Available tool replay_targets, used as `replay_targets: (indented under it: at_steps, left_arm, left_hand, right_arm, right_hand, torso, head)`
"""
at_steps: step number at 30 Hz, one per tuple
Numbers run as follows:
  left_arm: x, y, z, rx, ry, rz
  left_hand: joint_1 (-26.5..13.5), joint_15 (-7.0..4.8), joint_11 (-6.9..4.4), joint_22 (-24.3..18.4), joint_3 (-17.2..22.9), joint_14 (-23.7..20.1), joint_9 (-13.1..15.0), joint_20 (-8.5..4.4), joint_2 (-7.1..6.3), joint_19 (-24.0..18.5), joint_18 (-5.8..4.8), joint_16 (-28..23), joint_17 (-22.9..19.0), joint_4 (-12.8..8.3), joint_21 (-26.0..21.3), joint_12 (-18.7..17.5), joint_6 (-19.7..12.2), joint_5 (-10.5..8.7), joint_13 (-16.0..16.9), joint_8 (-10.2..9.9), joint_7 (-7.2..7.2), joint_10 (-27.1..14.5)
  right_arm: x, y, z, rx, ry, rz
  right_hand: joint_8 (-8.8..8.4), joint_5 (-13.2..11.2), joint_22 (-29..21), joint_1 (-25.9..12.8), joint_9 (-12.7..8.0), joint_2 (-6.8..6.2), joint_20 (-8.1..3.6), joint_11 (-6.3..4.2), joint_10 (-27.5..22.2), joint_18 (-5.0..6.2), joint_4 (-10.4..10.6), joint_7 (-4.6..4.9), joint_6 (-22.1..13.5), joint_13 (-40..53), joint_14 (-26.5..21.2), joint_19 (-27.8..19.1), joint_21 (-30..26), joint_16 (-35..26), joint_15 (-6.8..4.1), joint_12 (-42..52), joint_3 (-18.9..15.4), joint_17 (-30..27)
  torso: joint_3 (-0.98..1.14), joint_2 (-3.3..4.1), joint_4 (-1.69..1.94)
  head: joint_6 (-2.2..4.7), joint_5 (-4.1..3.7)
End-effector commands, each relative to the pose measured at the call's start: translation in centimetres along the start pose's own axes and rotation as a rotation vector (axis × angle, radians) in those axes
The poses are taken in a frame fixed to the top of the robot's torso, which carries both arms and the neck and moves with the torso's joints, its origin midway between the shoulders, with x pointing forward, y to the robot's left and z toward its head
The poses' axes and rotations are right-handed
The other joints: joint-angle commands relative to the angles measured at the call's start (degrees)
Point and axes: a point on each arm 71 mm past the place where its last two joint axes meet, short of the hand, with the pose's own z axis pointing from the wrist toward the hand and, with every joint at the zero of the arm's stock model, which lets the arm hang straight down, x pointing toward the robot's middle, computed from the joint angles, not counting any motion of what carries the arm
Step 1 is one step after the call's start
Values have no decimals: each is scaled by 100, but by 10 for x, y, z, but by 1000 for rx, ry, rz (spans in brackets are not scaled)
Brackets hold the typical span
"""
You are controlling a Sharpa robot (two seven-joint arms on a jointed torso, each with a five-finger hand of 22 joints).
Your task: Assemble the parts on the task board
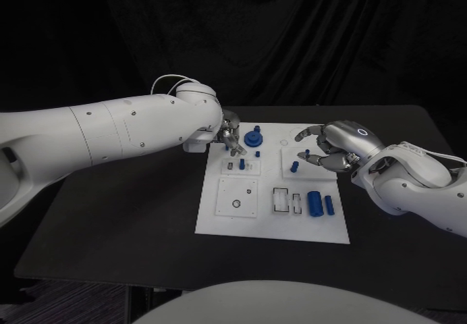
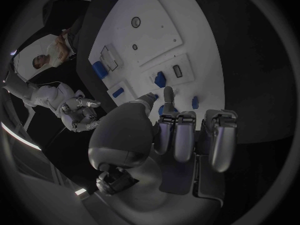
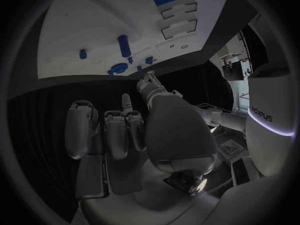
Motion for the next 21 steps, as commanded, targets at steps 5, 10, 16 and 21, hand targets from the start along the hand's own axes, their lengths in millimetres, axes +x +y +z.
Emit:
replay_targets:
  at_steps: [5,10,16,21]
  left_arm:
    - [-2,-8,2,30,16,6]
    - [-2,-11,4,30,21,12]
    - [-4,-11,8,-1,21,12]
    - [-4,-10,11,-20,25,11]
  left_hand:
    - [-26,-16,-41,1507,31,595,-31,-44,39,594,-78,15,1508,23,22,20,38,30,1505,-44,4,599]
    - [-31,-14,-39,1505,37,595,-49,-43,54,591,-77,15,1508,29,16,20,51,37,1505,-67,6,599]
    - [-4,-12,-39,1502,62,595,-102,-40,62,589,-75,15,1508,-3,9,20,107,105,1505,-140,3,599]
    - [-1,-14,-43,1501,64,595,-97,-41,60,587,-74,15,1508,-16,3,20,152,122,1505,-136,-4,599]
  right_arm:
    - [-3,2,0,1,-22,1]
    - [-4,2,1,0,-22,1]
    - [-4,3,1,-1,-21,2]
    - [-4,4,1,-3,-21,3]
  right_hand:
    - [25,17,1109,9,-7,64,-1,-31,152,24,24,-17,43,937,472,44,16,14,-24,28,24,1150]
    - [25,17,1109,9,-7,64,-1,-31,152,24,24,-17,43,937,472,44,16,14,-24,28,24,1150]
    - [25,17,1109,6,-10,66,-1,-31,151,24,26,-17,48,935,473,44,15,16,-23,27,26,1152]
    - [25,17,1109,6,-10,66,-1,-31,151,24,26,-17,48,935,473,44,15,16,-23,27,26,1152]
  torso:
    - [3,13,22]
    - [3,14,10]
    - [3,21,9]
    - [7,21,13]
  head:
    - [-1,1]
    - [-1,15]
    - [-1,27]
    - [-1,12]
